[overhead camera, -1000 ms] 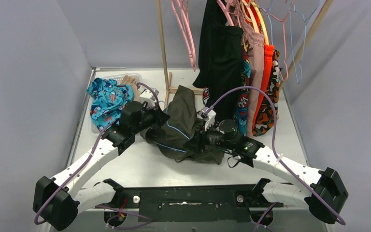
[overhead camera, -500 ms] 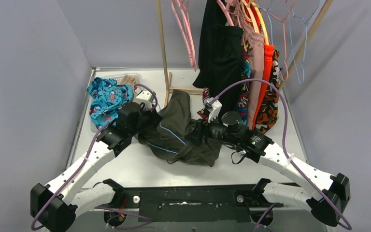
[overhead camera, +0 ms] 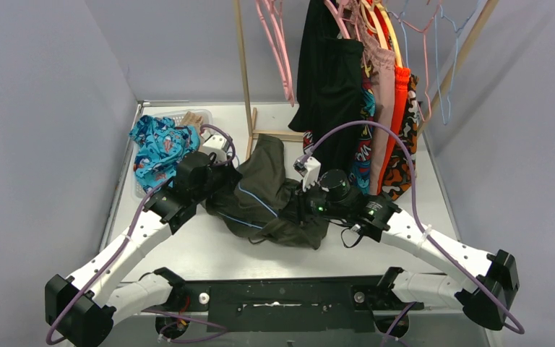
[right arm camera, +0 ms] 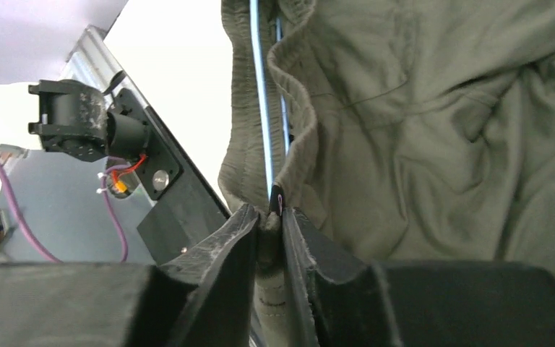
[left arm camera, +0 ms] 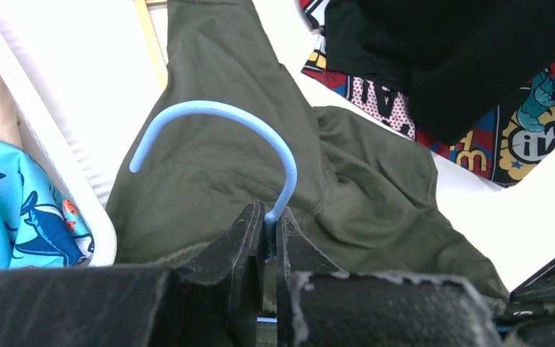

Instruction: Remove the shorts from the hanger

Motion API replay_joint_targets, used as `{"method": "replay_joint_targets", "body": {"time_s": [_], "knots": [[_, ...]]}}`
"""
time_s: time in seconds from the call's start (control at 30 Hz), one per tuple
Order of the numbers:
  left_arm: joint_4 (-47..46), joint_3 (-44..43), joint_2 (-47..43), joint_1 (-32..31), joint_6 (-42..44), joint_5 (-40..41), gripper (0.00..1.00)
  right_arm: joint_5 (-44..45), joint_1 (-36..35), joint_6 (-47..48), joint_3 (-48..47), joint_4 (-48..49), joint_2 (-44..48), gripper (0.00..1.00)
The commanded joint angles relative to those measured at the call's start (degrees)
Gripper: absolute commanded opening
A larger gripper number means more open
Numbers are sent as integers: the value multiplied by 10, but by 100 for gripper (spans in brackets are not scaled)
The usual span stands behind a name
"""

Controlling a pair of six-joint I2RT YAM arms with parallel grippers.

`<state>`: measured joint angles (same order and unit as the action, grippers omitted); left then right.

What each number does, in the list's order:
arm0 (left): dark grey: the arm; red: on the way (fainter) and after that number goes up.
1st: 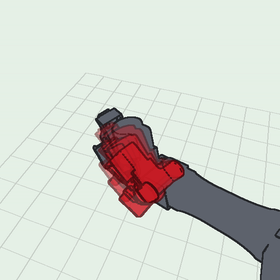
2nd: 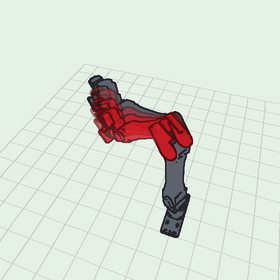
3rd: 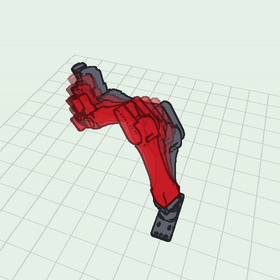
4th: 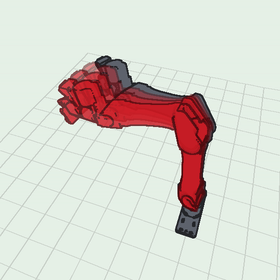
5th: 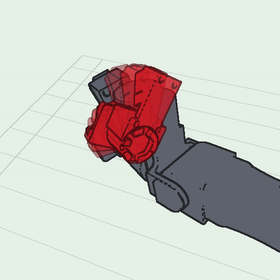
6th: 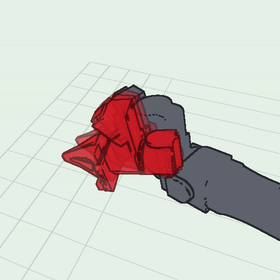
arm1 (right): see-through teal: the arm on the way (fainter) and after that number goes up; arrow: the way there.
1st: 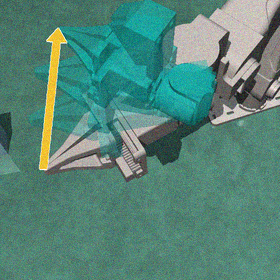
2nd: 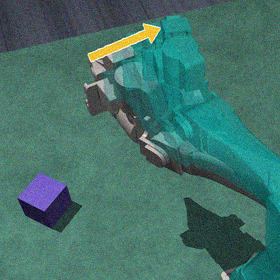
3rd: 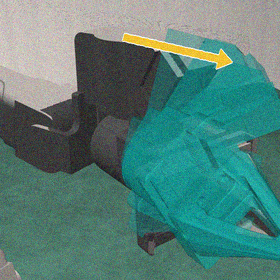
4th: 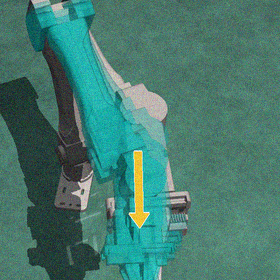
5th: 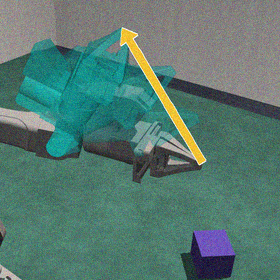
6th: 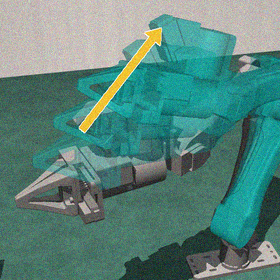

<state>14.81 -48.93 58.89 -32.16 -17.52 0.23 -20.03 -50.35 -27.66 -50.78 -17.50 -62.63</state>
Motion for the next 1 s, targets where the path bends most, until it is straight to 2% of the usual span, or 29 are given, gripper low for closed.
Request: {"method": "replay_joint_targets", "body": {"time_s": [0.0,0.1,0.17,0.4,0.53,0.77,0.97], "knots": [[-26,-40,-18,3,-1,26,0,70,-2,1,-12,-7,48,15],[-33,-37,-27,3,-9,36,0,90,1,1,9,-13,98,6],[-33,-40,-29,3,-15,44,0,88,1,0,21,-20,126,3],[-25,-94,-15,3,-70,71,0,80,2,-16,17,-103,172,3],[14,-168,7,3,-89,83,0,141,3,-28,4,-154,194,2],[30,-179,5,4,-122,136,0,191,2,-36,41,-126,264,0],[7,-151,-4,4,-139,100,0,183,2,-36,55,-118,267,0]]}}
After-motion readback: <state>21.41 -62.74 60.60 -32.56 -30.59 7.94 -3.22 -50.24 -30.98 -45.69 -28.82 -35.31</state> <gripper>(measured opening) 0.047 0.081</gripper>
